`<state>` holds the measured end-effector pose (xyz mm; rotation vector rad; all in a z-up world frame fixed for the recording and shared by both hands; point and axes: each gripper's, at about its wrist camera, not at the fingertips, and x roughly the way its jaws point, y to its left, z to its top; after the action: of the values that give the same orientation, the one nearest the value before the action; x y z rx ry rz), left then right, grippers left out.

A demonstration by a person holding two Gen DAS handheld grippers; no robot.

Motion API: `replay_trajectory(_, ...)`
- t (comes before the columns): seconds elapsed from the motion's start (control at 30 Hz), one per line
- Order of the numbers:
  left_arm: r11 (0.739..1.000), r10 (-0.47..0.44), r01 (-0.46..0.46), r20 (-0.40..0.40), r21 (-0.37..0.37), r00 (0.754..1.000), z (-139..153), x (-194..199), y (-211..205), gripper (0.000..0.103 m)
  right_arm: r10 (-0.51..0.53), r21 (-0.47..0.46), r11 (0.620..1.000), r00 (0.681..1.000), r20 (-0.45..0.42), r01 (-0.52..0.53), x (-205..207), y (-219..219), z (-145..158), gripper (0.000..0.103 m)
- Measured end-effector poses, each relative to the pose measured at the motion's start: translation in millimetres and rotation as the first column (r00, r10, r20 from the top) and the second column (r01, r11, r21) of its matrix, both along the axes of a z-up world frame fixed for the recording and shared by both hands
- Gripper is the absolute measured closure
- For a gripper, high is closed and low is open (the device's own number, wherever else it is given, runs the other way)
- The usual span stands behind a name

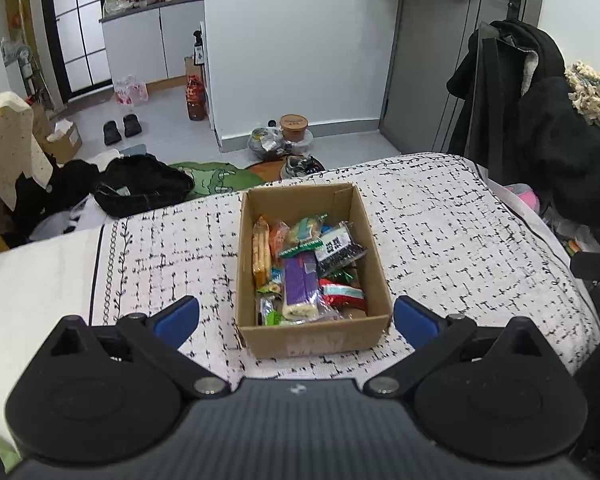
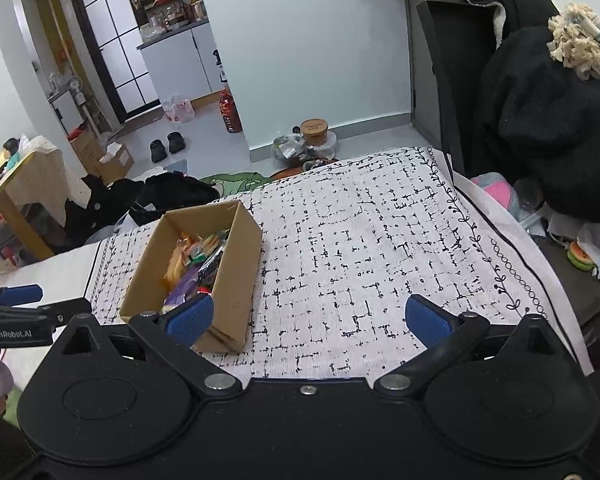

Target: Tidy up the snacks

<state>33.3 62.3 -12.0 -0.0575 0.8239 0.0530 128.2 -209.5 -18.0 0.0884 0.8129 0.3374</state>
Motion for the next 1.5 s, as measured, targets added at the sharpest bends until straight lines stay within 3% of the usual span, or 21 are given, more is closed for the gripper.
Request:
replay_trajectory(0.5,0.999,0.035,-0.035,0.003,-0.014,0.999,16.0,-29.0,-4.6,0.0,0.059,0.006,0.998,0.998,-0.004,-0.059,-25.4,-5.2,10.4,0.0)
replay_trajectory(0.8,1.0,0.019,-0.018,0.02,-0.013,1.0,23.1,-40.6,-10.1,0.0,0.093,0.009,0.996,0.995,0.037,-0.093,-36.1,-7.3,19.1,0.0)
replay_trajectory(1.5,0.999,0.046,-0.046,0.007,-0.014,0.999,23.4,-42.7,-11.9,0.0,0.074,0.009,0.997,0.996,0.051,-0.074,-38.9,-12.2,21.2,0.0)
